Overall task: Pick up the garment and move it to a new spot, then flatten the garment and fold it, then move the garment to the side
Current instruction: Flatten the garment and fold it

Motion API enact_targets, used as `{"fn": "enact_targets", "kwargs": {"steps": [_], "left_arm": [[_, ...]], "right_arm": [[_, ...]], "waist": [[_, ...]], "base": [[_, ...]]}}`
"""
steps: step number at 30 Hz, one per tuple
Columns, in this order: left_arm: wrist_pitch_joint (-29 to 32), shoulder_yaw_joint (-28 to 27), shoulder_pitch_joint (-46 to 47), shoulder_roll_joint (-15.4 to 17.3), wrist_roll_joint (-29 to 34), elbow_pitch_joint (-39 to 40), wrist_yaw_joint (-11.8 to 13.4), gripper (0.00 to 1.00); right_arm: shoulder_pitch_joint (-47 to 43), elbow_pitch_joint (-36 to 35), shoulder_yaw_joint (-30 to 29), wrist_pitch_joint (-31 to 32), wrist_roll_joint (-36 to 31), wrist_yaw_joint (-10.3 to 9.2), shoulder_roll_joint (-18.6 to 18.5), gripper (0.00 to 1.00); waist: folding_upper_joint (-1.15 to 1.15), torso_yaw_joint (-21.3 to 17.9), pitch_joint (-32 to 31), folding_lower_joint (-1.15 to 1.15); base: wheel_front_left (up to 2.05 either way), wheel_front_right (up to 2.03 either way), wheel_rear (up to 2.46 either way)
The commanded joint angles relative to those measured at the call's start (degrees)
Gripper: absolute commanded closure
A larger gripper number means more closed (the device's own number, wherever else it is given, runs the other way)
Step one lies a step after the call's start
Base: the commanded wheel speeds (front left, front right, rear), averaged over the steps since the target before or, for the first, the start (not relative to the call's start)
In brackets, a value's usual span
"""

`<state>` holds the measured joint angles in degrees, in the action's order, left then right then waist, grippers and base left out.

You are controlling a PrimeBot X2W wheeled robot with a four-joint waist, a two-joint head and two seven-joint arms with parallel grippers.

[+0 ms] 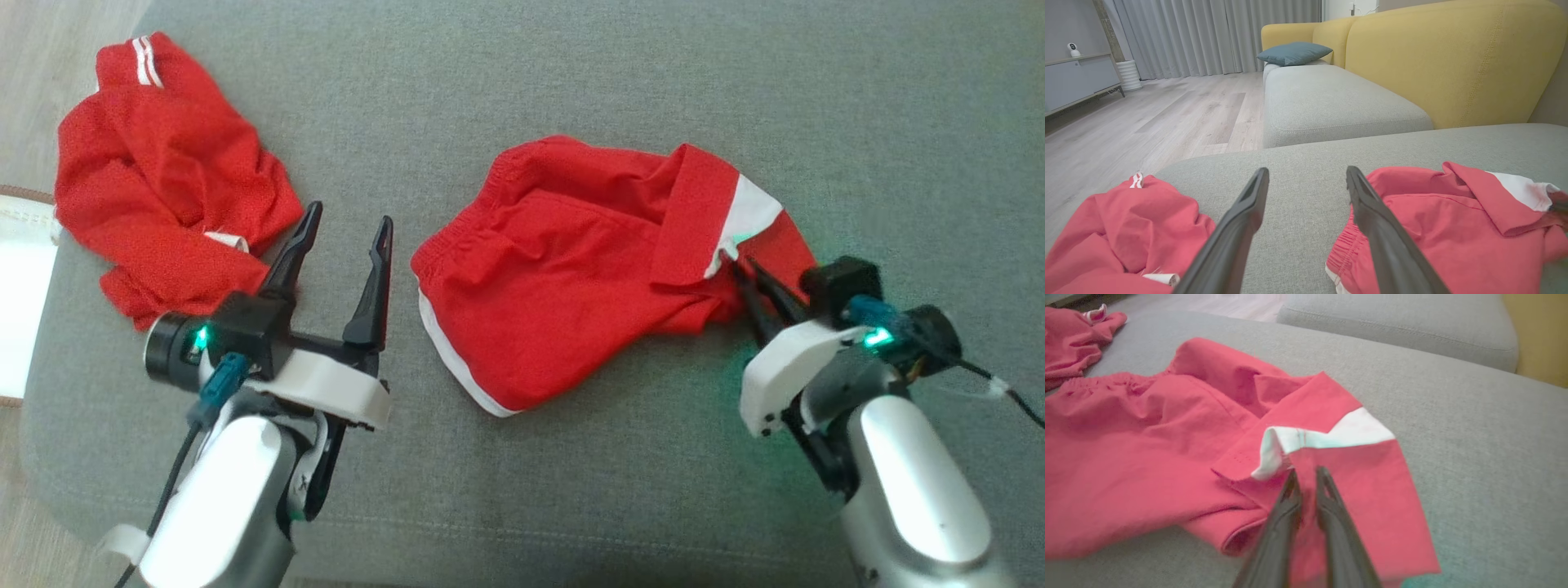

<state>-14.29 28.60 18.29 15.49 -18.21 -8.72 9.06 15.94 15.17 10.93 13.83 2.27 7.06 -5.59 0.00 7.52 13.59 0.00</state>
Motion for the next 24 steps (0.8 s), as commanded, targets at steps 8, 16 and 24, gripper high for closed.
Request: {"fn": "enact_targets", "kwargs": {"steps": [8, 16, 24], "left_arm": [[-0.70, -3.71, 2.37, -0.22, 1.63, 2.14, -0.51, 0.00], [-0.71, -4.73, 3.58, -1.60, 3.33, 3.20, -1.35, 0.00], [-0.71, -5.11, 5.17, -3.28, 4.80, 3.46, -2.23, 0.00]], "right_arm": [[5.06, -4.33, -6.22, -4.50, 1.11, 0.43, -2.05, 1.00], [13.25, -1.88, -15.70, -5.38, 1.77, 0.43, -7.20, 1.00], [17.83, 8.43, -18.31, -7.15, 3.17, 0.43, -10.67, 0.84]], "waist": [[0.00, -0.42, 0.59, 0.00], [0.00, -0.06, 3.96, 0.00], [0.00, 0.89, 6.67, 0.00]], "base": [[0.00, 0.00, 0.00], [0.00, 0.00, 0.00], [0.00, 0.00, 0.00]]}}
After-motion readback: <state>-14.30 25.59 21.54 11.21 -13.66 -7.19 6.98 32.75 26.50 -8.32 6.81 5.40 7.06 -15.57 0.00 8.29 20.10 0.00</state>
